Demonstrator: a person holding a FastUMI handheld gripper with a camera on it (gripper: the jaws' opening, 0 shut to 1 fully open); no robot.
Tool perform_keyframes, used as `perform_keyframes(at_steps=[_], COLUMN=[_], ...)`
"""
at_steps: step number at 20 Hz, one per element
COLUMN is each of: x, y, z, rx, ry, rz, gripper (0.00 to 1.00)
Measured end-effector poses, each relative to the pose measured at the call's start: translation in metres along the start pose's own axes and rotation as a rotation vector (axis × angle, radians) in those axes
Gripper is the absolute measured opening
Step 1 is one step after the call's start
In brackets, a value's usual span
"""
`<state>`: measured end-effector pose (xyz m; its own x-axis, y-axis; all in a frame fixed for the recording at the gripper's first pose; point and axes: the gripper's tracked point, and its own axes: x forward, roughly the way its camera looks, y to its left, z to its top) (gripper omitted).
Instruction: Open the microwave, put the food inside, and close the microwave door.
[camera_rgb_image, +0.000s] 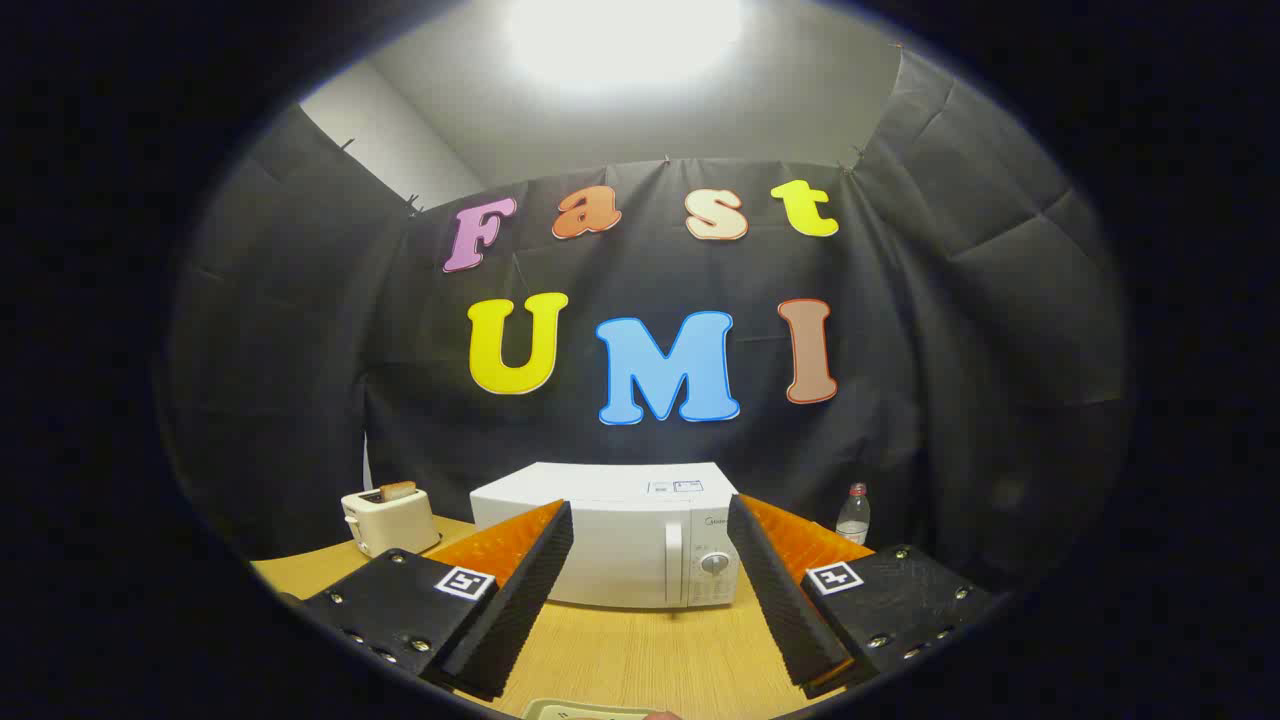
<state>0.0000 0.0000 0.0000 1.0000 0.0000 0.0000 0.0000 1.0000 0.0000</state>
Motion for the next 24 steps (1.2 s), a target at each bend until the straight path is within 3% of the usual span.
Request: perform_keyframes(at_steps=[16,24], x=[-0.003,0.041], y=[-0.017,-0.022], z=[0.009,-0.01], rx=[-0.013,-0.023], ry=[-0.027,0.0], rz=[-0.056,-0.044], gripper=[0.98,0.98])
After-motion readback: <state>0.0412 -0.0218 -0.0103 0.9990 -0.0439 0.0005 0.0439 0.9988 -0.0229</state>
